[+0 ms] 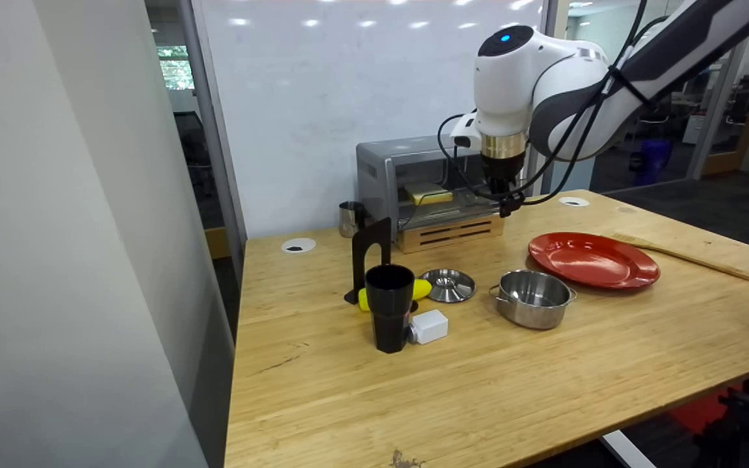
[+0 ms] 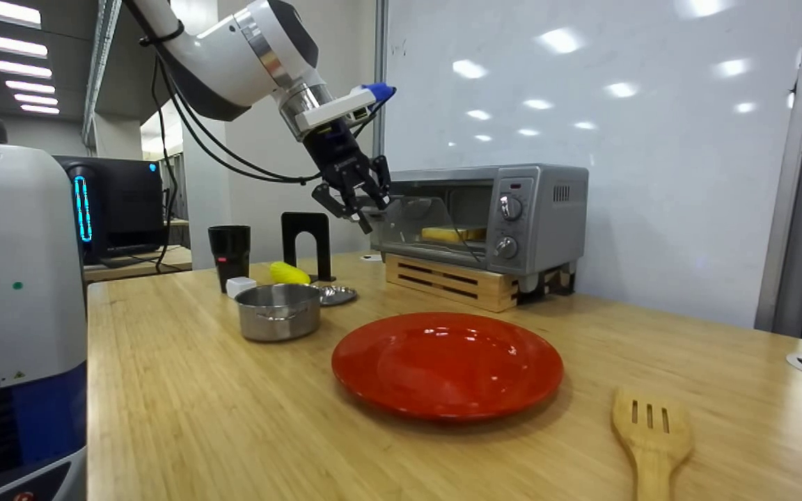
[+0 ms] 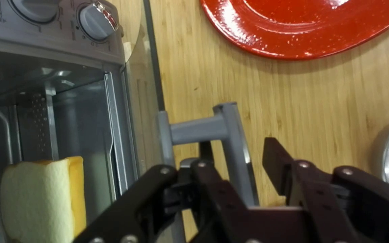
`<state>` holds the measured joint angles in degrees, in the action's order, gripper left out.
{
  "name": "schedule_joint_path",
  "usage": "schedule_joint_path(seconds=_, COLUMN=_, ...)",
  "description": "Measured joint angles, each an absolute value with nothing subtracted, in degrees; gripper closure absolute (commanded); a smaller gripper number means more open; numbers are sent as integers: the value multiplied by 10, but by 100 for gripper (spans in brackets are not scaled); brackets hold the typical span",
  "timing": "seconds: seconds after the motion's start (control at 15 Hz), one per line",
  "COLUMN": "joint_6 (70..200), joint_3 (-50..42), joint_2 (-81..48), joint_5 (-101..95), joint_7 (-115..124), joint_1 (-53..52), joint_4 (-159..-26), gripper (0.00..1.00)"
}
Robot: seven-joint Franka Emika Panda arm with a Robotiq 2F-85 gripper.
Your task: Open the oven door and take the slice and put it on the plate
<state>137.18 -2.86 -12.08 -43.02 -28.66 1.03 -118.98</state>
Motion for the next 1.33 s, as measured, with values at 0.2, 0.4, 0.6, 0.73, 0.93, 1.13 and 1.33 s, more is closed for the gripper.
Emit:
schedule_joint_path(seconds=0.2, joint_6=1374, joint_3=-26, joint_2=-121, joint_5=-443, joint_7=-276, joint_1=9, joint_4=-1204, gripper=55)
schedule_joint_path(seconds=0.4, joint_6=1375, joint_3=-21, joint_2=-122, joint_5=-447, joint_7=-273, joint_1=8, joint_4=-1219, gripper=55)
schedule_joint_path(seconds=0.6, joint_6=1375, joint_3=-18, joint_2=-125, joint_5=-447, joint_7=-271, joint_1=5, joint_4=-1235, gripper=55)
schedule_joint_path(seconds=0.73, joint_6=1375, joint_3=-17, joint_2=-128, joint_5=-449, joint_7=-268, joint_1=3, joint_4=-1245, gripper=55)
schedule_joint_path(seconds=0.93, joint_6=1374, joint_3=-17, joint_2=-135, joint_5=-456, joint_7=-260, joint_1=-1, joint_4=-1253, gripper=55)
schedule_joint_path(seconds=1.13, joint_6=1374, joint_3=-16, joint_2=-141, joint_5=-461, joint_7=-254, joint_1=-3, joint_4=-1253, gripper=53)
schedule_joint_path(seconds=1.33, joint_6=1374, joint_3=-15, joint_2=-140, joint_5=-461, joint_7=-246, joint_1=-5, joint_4=-1252, gripper=41)
